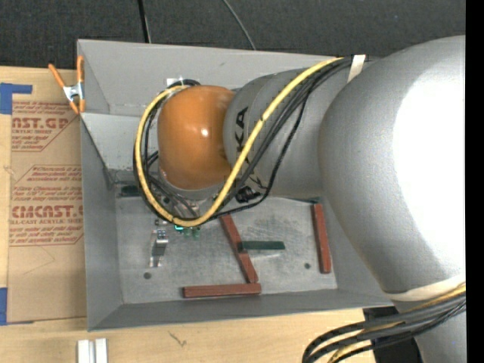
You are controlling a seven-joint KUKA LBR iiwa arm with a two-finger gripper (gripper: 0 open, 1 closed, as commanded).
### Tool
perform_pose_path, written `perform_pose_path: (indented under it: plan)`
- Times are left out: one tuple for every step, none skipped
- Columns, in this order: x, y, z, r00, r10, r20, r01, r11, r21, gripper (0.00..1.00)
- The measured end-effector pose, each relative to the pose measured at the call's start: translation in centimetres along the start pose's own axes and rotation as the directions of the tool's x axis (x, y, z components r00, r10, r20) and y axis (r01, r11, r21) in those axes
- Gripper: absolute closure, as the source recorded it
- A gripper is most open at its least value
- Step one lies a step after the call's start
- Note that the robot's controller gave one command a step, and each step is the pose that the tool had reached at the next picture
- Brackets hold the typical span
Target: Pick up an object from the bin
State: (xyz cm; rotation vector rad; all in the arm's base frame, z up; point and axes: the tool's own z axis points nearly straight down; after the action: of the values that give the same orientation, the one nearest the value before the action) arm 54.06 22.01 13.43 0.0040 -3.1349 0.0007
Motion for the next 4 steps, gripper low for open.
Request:
perform_pose_path:
  plan:
    - [-0.2, -0.1, -0.4, 1.0, 0.002, 0.007, -0.002, 1.0, -0.002, 0.0]
    - [-3.5, -6.3, 4.2, 0.997, -0.07, 0.011, 0.07, 0.998, -0.002, 0.0]
    - [-4.5, -7.9, 3.9, 1.0, -0.003, 0.006, 0.003, 1.0, 0.0, 0.0]
    - [-3.8, -12.9, 3.5, 0.997, 0.077, 0.007, -0.077, 0.997, -0.002, 0.0]
